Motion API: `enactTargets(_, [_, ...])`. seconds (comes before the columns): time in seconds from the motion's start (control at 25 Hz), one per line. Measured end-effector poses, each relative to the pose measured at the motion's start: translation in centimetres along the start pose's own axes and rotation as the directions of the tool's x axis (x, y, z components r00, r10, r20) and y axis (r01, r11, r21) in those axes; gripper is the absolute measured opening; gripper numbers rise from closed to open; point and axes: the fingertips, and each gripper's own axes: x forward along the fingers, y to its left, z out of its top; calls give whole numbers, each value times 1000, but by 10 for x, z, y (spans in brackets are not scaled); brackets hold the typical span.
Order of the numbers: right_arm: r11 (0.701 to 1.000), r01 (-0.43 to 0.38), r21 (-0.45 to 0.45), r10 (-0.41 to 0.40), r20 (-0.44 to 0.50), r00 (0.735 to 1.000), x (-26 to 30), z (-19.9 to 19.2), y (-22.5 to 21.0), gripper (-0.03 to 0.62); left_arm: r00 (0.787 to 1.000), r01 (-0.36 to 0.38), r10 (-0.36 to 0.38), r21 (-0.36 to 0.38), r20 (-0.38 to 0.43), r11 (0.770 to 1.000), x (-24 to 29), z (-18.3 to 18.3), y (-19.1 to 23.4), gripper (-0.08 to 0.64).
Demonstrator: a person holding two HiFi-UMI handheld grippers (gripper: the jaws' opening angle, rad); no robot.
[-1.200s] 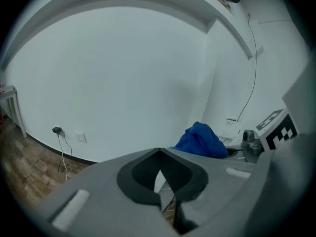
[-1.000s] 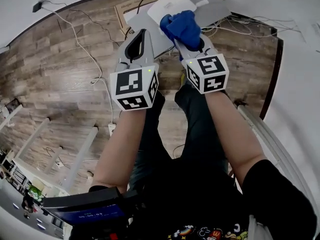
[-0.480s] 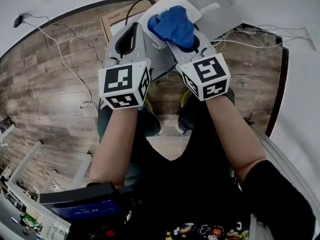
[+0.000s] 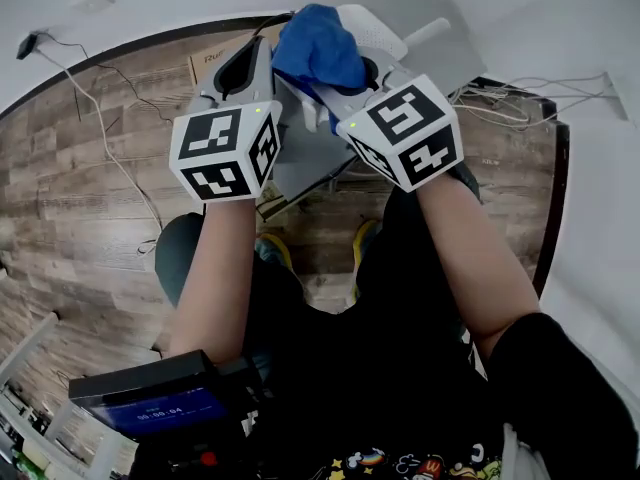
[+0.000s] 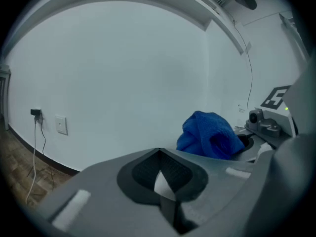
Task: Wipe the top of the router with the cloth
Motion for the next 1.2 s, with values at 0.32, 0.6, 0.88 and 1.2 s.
enactTargets(0.32, [998,-4,-62,0,-76,997,25,9,-17,104,999,37,-38,-26,-27,999,1,-4,-4,0])
enactTargets(0.6, [997,71,-26,-73,-82,994,28,7,-54,104,996,77,-77,5,-52,997,19,-2,-11,0])
enactTargets(0.88, [977,207,54,-203,-71,977,-6,-9,-99,104,992,119,-119,17,-41,993,27,4,-22,0])
enactTargets(1.2, [960,267,83,-257,-110,960,-34,-25,-105,104,987,159,-159,7,-34,987,28,-2,-26,0])
